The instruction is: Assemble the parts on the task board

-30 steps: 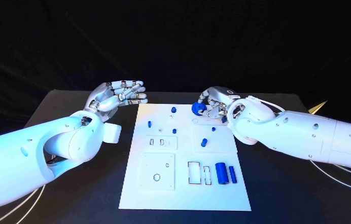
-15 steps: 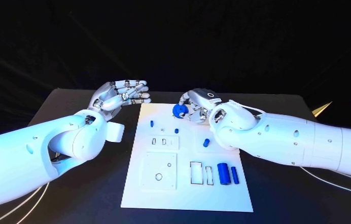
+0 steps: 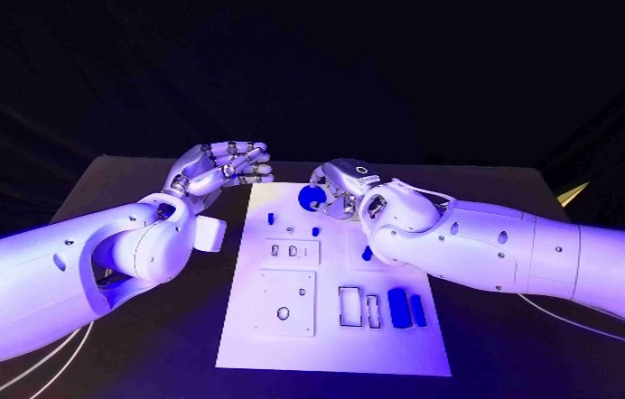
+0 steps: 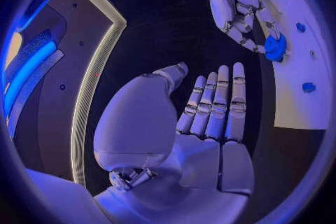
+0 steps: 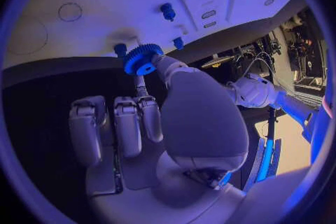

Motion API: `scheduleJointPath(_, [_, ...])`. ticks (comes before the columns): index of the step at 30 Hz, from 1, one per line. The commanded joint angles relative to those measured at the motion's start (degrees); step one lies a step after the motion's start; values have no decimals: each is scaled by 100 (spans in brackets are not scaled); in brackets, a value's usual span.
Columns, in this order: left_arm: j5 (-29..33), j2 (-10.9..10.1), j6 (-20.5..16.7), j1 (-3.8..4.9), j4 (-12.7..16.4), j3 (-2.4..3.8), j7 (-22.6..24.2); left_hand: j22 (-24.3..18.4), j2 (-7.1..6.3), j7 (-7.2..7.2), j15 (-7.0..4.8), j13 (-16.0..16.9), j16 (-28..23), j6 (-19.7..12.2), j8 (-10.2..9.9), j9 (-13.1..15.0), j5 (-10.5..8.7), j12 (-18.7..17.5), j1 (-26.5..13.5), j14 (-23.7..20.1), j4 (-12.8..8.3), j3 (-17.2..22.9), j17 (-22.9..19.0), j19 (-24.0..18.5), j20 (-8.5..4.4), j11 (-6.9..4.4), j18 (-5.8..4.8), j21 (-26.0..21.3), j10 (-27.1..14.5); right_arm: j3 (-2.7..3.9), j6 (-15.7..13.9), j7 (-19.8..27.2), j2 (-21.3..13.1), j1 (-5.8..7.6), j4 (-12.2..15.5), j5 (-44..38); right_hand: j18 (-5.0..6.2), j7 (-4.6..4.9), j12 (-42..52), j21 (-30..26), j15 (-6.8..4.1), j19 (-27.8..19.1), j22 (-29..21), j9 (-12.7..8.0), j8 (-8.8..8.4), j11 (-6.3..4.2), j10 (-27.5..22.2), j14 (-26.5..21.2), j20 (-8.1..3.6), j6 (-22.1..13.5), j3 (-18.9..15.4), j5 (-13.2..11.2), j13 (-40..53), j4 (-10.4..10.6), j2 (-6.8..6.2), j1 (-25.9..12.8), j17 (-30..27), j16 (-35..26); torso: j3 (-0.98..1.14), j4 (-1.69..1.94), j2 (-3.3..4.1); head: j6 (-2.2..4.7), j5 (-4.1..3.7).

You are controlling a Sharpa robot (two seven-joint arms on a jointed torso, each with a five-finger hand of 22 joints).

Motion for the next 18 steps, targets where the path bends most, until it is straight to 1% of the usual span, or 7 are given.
scheduleJointPath(1, [12, 17, 124, 7, 3, 5, 16, -5, -12, 243, -1, 3, -29, -41, -28, -6, -25, -22, 52, -4, -24, -19, 6, 28, 12, 26, 73, 18, -23, 0, 152, 7, 76, -13, -94, -106, -38, -124, 23, 31, -38, 599, 1507, 21, 23, -33, 189, 615, -52, 177, 54, 14, 1026, -2, 19, -36, 1494, 30, 5, 0, -4, -16, -13])
scheduleJointPath(3, [12, 20, 123, 8, 1, 5, 16, -5, -12, 243, -1, 3, -29, -41, -28, -6, -25, -22, 52, -4, -24, -19, 6, 28, 12, 26, 73, 18, -23, -1, 175, 15, 118, -24, -143, -102, -38, -124, 23, 31, -38, 599, 1507, 21, 23, -33, 189, 615, -52, 177, 54, 14, 1026, -2, 19, -36, 1494, 30, 6, -2, -5, -8, -11])
scheduleJointPath(6, [12, 23, 124, 8, -3, 5, 15, -5, -12, 243, -1, 3, -29, -41, -28, -6, -25, -22, 52, -4, -24, -19, 6, 28, 12, 26, 73, 18, -23, -3, 211, 21, 182, -48, -223, -101, -38, -124, 23, 31, -38, 599, 1507, 21, 23, -33, 189, 615, -52, 177, 54, 14, 1026, -2, 19, -36, 1494, 30, 8, -4, -5, -22, 2])
scheduleJointPath(9, [12, 25, 128, 8, -4, 5, 14, -5, -12, 243, -1, 3, -29, -41, -28, -6, -25, -22, 52, -4, -24, -19, 6, 28, 12, 26, 73, 18, -23, -6, 252, 19, 225, -69, -291, -102, -38, -122, 16, 31, -38, 599, 1507, 19, 15, -31, 184, 614, -53, 170, 62, 8, 1020, -3, 10, -52, 1491, 29, 9, 0, -3, -30, 7])
scheduleJointPath(12, [12, 23, 127, 8, -5, 5, 12, -5, -12, 243, -1, 3, -29, -41, -28, -6, -25, -22, 52, -4, -24, -19, 6, 28, 12, 26, 73, 18, -23, -9, 285, 17, 248, -84, -332, -103, -38, -121, 15, 31, -38, 599, 1507, 18, 12, -30, 184, 614, -54, 168, 65, 2, 1019, -4, 6, -58, 1490, 29, 8, -3, -5, -34, 14])
scheduleJointPath(14, [12, 20, 126, 8, -6, 5, 11, -5, -12, 243, -1, 3, -29, -41, -28, -6, -25, -22, 52, -4, -24, -19, 6, 28, 12, 26, 73, 18, -23, -12, 313, 13, 262, -93, -352, -103, -38, -121, 15, 31, -38, 599, 1507, 18, 12, -30, 184, 614, -54, 168, 65, 2, 1019, -4, 6, -58, 1490, 29, 8, -11, -5, -33, 22])
scheduleJointPath(18, [12, 19, 127, 8, -5, 5, 13, -5, -12, 243, -1, 3, -29, -41, -28, -6, -25, -22, 52, -4, -24, -19, 6, 28, 12, 26, 73, 18, -23, -19, 362, 6, 284, -105, -375, -104, -38, -120, 12, 31, -37, 599, 1507, 17, 7, -29, 182, 614, -54, 166, 71, -10, 1017, -6, -1, -71, 1491, 29, 9, -13, -5, -31, 23])
